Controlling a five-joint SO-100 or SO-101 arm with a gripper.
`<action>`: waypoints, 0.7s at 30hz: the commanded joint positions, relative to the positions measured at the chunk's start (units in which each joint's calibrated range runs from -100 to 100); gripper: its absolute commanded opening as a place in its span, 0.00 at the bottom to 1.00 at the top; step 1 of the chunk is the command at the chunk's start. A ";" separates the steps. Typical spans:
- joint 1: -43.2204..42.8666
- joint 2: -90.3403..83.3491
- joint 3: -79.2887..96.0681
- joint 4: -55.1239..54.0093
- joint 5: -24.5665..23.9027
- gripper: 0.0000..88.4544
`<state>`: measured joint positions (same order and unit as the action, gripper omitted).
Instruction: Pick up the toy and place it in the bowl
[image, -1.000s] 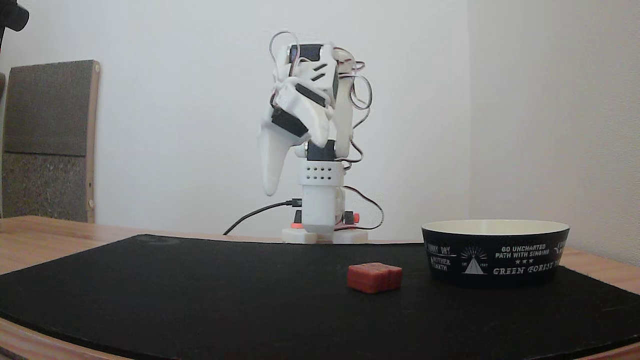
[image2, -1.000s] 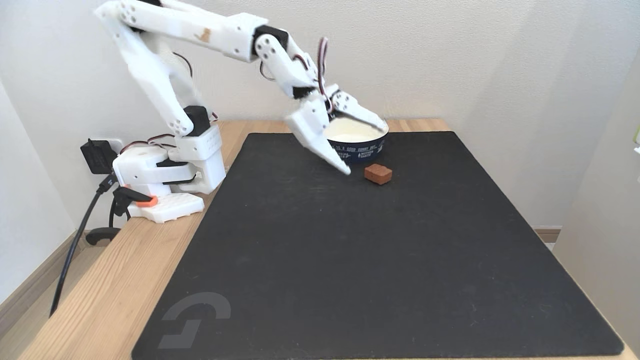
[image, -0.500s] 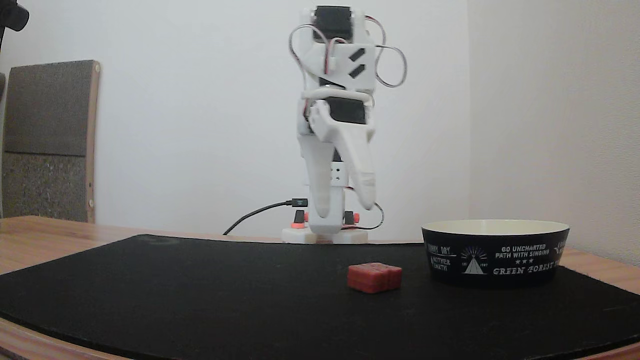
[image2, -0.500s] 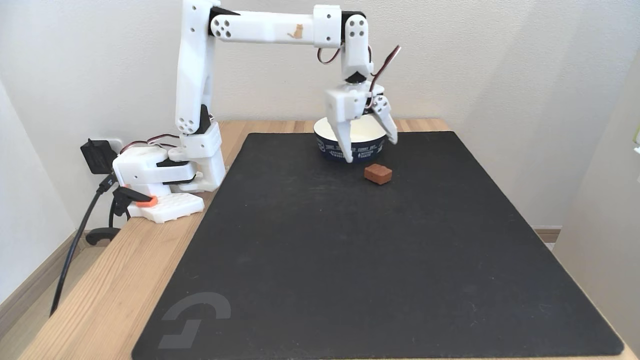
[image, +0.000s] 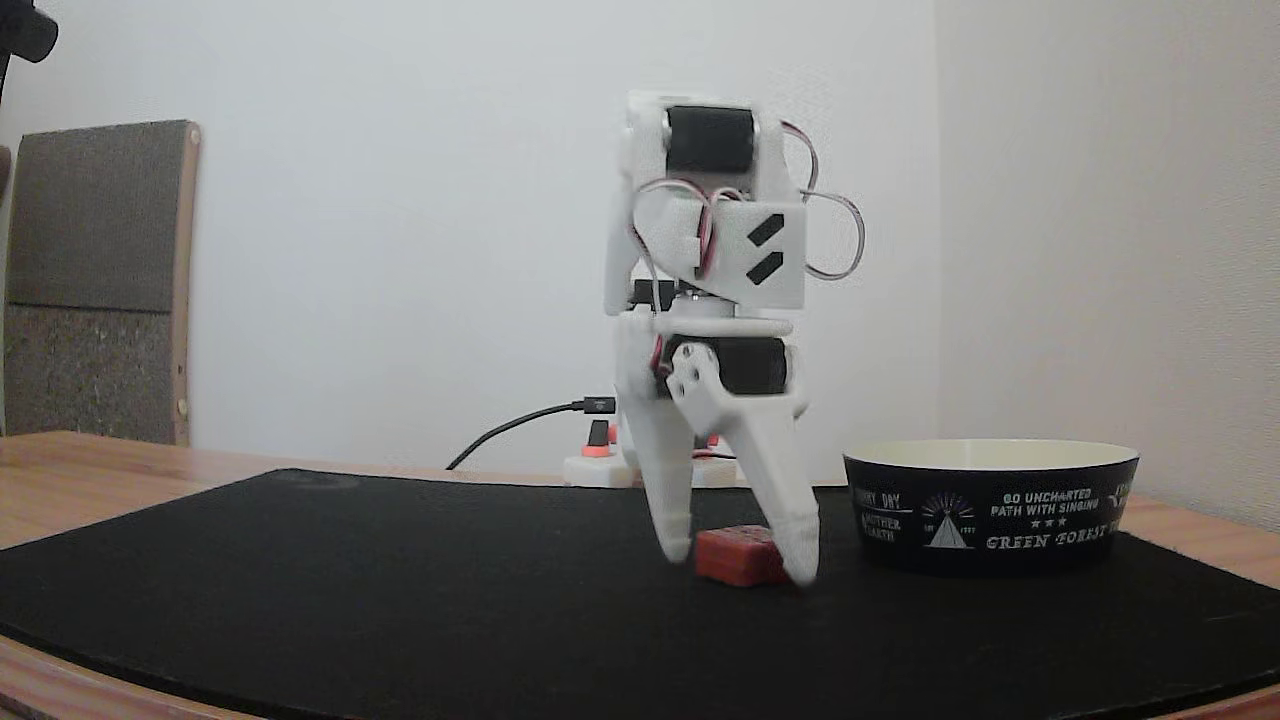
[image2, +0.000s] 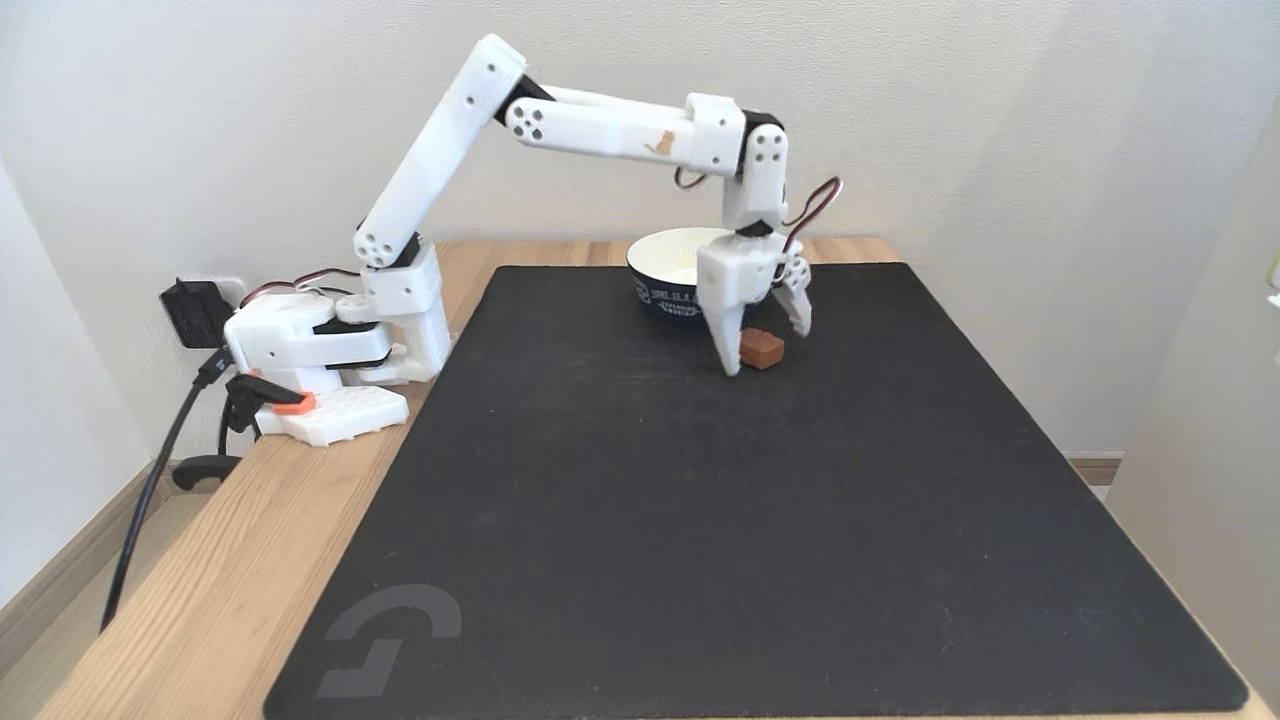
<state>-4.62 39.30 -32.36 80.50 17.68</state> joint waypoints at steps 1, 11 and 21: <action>-2.37 1.67 -2.12 -2.01 0.32 0.44; -4.04 6.09 -2.12 -2.01 -0.20 0.27; -3.37 6.09 -2.03 -1.92 -0.30 0.03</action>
<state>-8.70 45.30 -35.00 78.64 17.63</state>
